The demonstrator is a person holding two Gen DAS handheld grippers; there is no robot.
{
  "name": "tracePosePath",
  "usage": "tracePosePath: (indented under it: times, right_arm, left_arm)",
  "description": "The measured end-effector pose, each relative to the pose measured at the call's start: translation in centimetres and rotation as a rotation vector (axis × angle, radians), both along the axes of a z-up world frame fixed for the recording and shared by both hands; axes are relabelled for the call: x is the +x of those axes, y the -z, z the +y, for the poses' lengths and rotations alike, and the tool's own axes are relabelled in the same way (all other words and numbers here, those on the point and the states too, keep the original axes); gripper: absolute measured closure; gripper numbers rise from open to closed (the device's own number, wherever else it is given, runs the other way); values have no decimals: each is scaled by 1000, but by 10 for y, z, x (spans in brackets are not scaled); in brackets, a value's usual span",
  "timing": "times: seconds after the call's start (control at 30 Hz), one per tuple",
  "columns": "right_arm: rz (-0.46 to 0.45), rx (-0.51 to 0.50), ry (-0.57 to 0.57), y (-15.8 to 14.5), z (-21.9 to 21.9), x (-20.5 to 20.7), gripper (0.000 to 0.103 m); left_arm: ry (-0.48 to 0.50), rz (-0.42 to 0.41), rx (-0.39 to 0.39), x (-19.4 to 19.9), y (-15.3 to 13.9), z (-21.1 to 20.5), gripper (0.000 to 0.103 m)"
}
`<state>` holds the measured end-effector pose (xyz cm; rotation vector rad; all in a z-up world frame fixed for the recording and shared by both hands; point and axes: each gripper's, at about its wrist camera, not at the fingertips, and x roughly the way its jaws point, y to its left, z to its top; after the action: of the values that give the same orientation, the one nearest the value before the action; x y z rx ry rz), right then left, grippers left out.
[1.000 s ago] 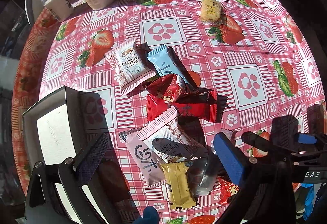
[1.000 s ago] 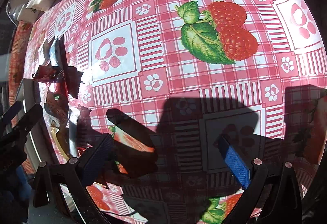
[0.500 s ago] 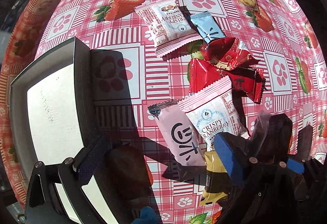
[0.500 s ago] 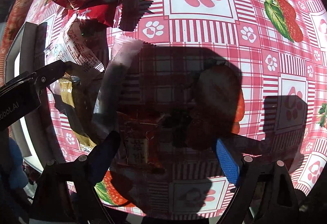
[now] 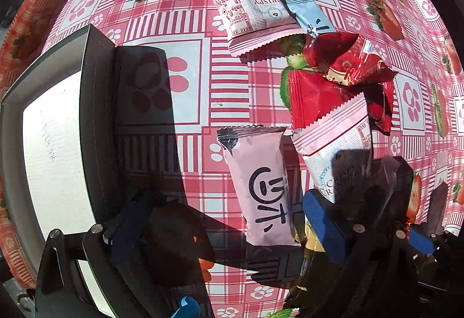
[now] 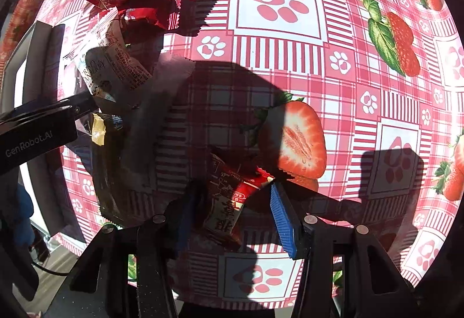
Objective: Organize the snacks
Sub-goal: 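Grasp the pink smiley packet with left gripper while right grasps red candy, then lower both packets into the white tray and open both grippers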
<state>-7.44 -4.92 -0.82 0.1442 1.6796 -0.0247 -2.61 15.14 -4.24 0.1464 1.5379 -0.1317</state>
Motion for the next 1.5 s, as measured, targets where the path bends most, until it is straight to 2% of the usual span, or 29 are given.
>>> tracePosePath:
  times: [0.03,0.07,0.13,0.2,0.27,0.3,0.33,0.5,0.63,0.77,0.83,1.0,1.27,1.5]
  right_arm:
    - [-3,12,12,2,2,0,74]
    - [-2,34,24,4,-1,1,78]
    - [7,112,70,6,-10,1,78]
    - [-1,186,120,7,-19,-2,78]
    - [-16,210,146,3,-27,-6,78]
    - [-22,215,151,2,-31,-8,78]
    - [-26,217,154,0,-34,-9,78]
    - [-36,213,171,-23,-34,-16,78]
    - [-54,234,191,-41,-44,-17,78]
    - [-67,250,167,-57,-33,-8,78]
    - [-72,259,141,-61,-24,-3,78]
    - [-75,272,40,-66,29,16,78]
    - [-78,302,-171,-75,118,45,78]
    - [-64,338,-317,-73,193,57,78]
  left_arm:
    - [1,9,5,0,-1,0,0]
    - [0,28,10,2,1,1,0]
    - [11,59,17,10,1,-3,2]
    - [43,34,10,8,-5,-7,14]
    - [105,-5,4,1,-15,-17,50]
    - [132,-11,5,-1,-16,-21,60]
    - [154,-15,7,-3,-18,-25,78]
    - [168,1,-28,-14,-25,-29,77]
    - [176,-14,-71,-36,-63,-27,77]
    - [187,-44,-86,-50,-95,-16,78]
    - [183,-64,-82,-45,-105,-4,78]
    - [123,-89,-47,-26,-106,37,78]
    - [-24,-107,40,-34,-105,113,80]
    - [-121,-79,75,-42,-90,164,81]
